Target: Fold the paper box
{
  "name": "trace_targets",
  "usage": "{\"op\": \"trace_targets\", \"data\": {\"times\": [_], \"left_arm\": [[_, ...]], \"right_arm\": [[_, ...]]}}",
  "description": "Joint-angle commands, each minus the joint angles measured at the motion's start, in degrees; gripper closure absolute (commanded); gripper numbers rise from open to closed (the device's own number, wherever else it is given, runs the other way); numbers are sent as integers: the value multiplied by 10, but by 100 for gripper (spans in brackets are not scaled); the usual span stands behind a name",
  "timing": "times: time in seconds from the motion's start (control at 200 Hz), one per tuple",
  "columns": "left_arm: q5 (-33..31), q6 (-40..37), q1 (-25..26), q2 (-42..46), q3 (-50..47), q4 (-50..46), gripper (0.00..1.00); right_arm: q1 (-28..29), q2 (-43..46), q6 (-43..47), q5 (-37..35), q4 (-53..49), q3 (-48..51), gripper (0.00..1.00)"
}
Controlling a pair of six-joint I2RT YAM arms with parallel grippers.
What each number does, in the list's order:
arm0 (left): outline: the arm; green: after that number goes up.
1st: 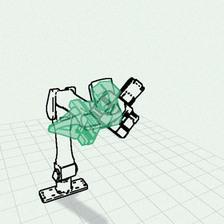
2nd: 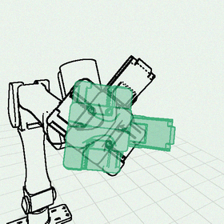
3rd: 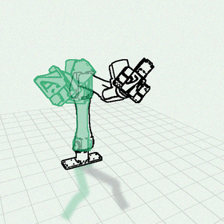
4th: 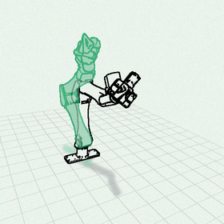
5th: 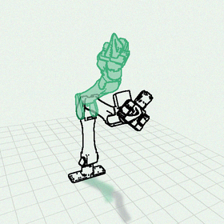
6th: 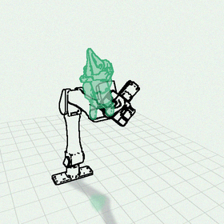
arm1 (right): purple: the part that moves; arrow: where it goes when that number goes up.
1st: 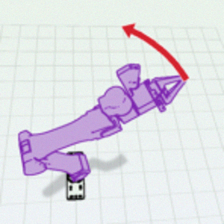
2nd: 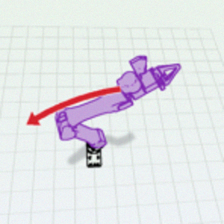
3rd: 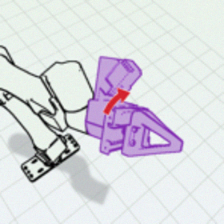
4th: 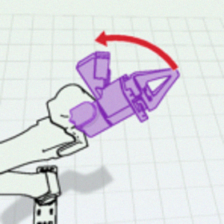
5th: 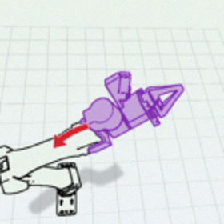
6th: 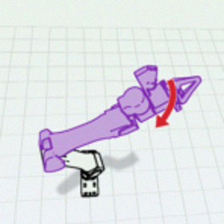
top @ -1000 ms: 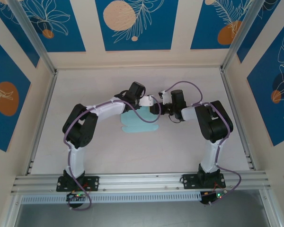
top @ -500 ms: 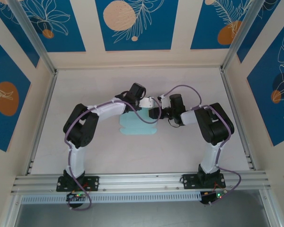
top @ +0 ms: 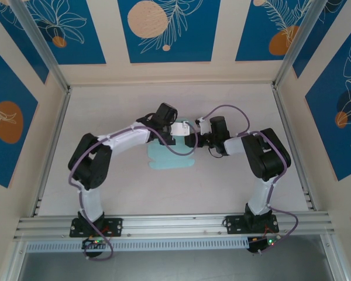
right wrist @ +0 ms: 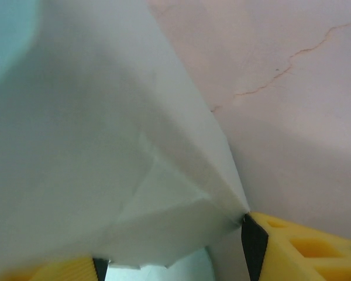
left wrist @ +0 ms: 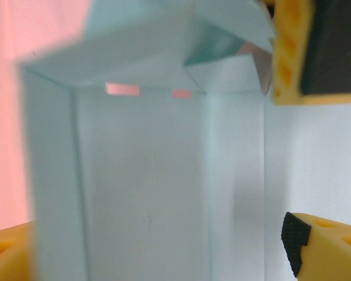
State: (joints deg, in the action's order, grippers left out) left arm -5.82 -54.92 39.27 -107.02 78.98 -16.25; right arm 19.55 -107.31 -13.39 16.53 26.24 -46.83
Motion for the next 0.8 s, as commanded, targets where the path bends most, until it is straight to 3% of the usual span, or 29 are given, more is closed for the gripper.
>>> {"op": "trace_targets", "data": {"times": [0.0, 0.19, 0.395, 0.5, 0.625, 0.795], "left_arm": [[78, 26, 9, 56, -4, -37, 8], [84, 43, 8, 67, 0, -52, 8], [16, 94, 5, 57, 27, -21, 25], [-15, 159, -14, 29, 92, -70, 32], [-33, 273, -57, -19, 198, -166, 30], [48, 385, -135, -75, 282, -224, 24]], "right_arm": [[5, 8, 20, -5, -8, -16, 39], [9, 9, 25, -6, -14, -22, 39], [16, 12, 27, -14, -34, -33, 42], [22, 43, 28, -35, -65, -37, 42], [24, 84, 37, -65, -173, -87, 40], [20, 93, 35, -110, -322, -182, 40]]}}
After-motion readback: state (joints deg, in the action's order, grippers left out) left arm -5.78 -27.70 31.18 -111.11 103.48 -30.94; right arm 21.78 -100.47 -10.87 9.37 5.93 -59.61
